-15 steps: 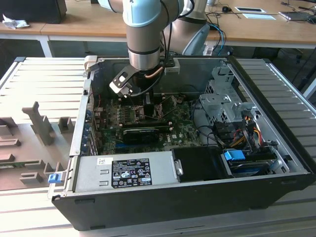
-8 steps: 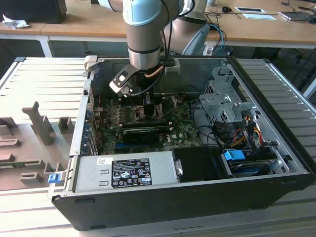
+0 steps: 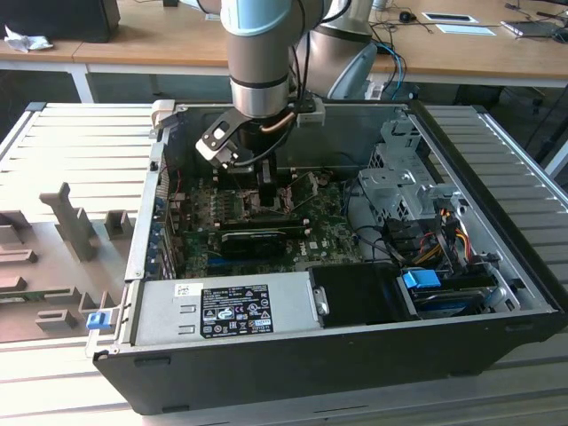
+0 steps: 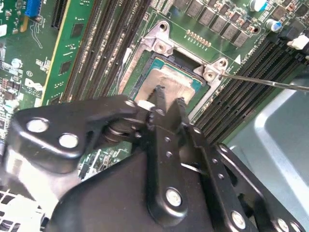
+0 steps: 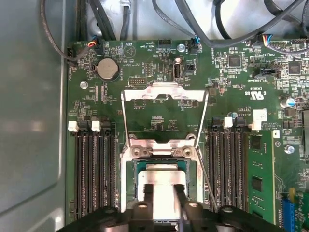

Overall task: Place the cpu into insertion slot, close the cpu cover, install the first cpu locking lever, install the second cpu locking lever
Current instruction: 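Place the cpu into insertion slot, then close the cpu cover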

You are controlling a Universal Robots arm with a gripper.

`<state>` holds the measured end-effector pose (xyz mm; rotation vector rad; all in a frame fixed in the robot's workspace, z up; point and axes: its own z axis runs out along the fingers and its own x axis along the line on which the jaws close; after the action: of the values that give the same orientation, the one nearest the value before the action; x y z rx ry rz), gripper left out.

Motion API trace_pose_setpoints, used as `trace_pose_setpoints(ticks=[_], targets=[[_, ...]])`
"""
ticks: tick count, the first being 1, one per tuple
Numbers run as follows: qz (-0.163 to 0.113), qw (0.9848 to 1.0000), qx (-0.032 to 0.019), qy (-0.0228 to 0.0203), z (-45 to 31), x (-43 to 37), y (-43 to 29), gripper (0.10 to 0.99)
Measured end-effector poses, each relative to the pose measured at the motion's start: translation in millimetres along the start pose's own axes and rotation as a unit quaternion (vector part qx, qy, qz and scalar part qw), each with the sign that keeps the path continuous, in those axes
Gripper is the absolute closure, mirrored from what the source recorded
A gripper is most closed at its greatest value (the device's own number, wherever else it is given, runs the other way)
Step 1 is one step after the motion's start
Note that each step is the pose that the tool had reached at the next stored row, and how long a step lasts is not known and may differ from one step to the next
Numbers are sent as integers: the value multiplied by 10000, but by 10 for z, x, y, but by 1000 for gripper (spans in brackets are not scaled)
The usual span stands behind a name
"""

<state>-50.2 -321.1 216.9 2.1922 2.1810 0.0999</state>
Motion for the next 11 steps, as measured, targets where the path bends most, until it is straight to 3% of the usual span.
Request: trace_pose_setpoints(ticks=[1, 9, 11], targets=[[1, 10000, 0, -1, -26, 0, 2, 980], [3, 10000, 0, -1, -87, 1, 8, 980], [6, 10000, 33, -2, -81, -4, 96, 980]])
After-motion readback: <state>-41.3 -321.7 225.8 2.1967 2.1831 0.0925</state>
